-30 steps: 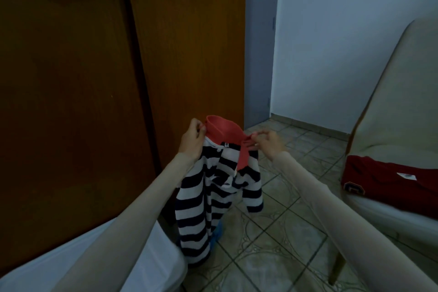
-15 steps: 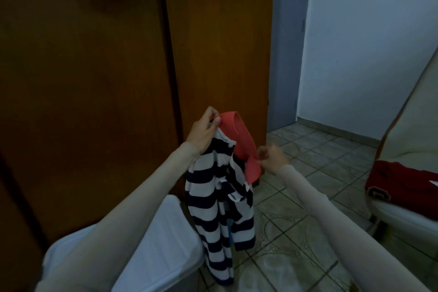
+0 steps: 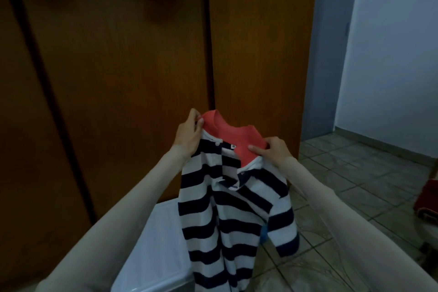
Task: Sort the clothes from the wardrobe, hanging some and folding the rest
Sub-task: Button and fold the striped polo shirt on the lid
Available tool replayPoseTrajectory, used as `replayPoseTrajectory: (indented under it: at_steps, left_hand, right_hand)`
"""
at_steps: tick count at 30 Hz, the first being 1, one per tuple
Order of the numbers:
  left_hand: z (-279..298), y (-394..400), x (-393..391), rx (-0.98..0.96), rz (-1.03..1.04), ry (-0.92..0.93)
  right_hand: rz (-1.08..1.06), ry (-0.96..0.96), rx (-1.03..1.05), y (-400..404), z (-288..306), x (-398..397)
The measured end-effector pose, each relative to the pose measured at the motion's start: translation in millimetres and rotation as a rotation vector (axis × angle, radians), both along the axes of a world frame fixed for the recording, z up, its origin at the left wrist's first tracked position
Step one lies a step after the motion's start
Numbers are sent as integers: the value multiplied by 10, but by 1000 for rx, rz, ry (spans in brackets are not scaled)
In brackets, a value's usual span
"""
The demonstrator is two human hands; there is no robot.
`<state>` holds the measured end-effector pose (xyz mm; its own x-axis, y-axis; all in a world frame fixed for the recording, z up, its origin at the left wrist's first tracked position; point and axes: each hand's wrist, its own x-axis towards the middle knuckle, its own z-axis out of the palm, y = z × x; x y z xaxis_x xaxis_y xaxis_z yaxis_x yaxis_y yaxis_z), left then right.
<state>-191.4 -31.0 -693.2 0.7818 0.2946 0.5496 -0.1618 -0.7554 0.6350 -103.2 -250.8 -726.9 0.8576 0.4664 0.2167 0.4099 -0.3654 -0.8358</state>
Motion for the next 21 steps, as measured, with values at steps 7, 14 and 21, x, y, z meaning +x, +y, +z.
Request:
replayPoseTrajectory:
  at_steps: [7,14,21]
  left_hand:
    - [-60,470,-496,169,238,25]
    - [63,660,-945,163,273,-223]
    - [118,899,-1157,-3,254,-161]
  right_hand:
    - [-249,-455,53,640,276,-354]
    - [-357,-573,182,1091,514,-699]
    - [-256,-450,207,1564,552,-626]
